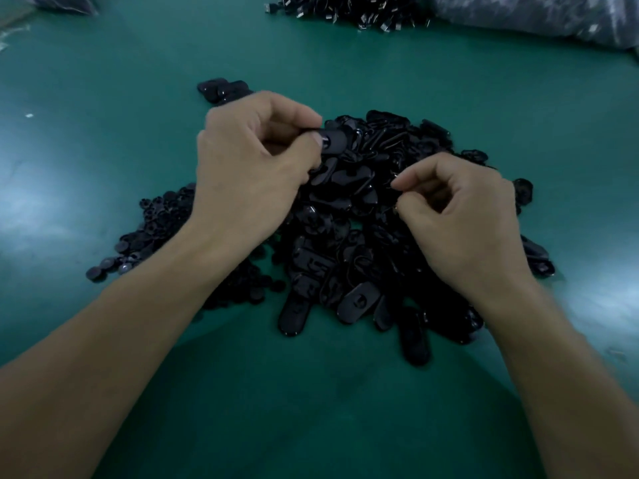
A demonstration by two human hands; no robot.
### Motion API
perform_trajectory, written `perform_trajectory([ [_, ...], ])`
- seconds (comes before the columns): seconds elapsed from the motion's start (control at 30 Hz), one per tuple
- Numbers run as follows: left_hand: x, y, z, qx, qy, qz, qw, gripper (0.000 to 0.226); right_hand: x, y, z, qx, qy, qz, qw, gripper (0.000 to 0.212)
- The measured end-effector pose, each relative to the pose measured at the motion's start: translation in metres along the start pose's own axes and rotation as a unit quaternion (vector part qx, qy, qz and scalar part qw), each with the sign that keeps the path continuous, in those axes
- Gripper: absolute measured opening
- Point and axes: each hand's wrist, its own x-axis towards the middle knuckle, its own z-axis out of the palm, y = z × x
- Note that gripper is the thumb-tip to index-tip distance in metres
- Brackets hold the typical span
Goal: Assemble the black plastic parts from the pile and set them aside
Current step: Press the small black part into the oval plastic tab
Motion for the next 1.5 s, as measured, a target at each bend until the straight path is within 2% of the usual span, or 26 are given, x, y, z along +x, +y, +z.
perform_trajectory([
  [0.23, -0.001, -0.002, 0.001, 0.016, 0.006, 0.001, 1.000, 0.015, -0.002, -0.006, 0.001, -0.117, -0.108, -0.049, 0.986, 0.004],
  [0.4, -0.001, -0.002, 0.002, 0.020, 0.004, 0.007, 1.000, 0.015, -0.001, -0.010, 0.003, -0.145, -0.132, -0.059, 0.979, 0.013],
  [0.67, -0.001, -0.002, 0.003, 0.024, 0.002, 0.010, 1.000, 0.016, 0.007, -0.015, 0.005, -0.102, -0.178, 0.037, 0.978, 0.009],
  [0.87, -0.002, -0.003, 0.003, 0.028, 0.000, 0.012, 1.000, 0.014, 0.014, -0.020, 0.007, -0.143, -0.217, 0.032, 0.965, 0.013],
  [1.1, -0.002, -0.004, 0.003, 0.028, -0.002, 0.010, 1.000, 0.012, 0.013, -0.022, 0.009, -0.172, -0.233, 0.005, 0.957, 0.012],
  [1.33, -0.002, -0.004, 0.002, 0.021, -0.006, 0.012, 1.000, 0.013, 0.007, -0.022, 0.009, -0.211, -0.202, -0.061, 0.954, 0.028],
  [1.5, 0.000, -0.004, 0.002, 0.013, -0.003, 0.003, 1.000, 0.015, 0.005, -0.020, 0.006, -0.196, -0.190, -0.068, 0.960, 0.022],
])
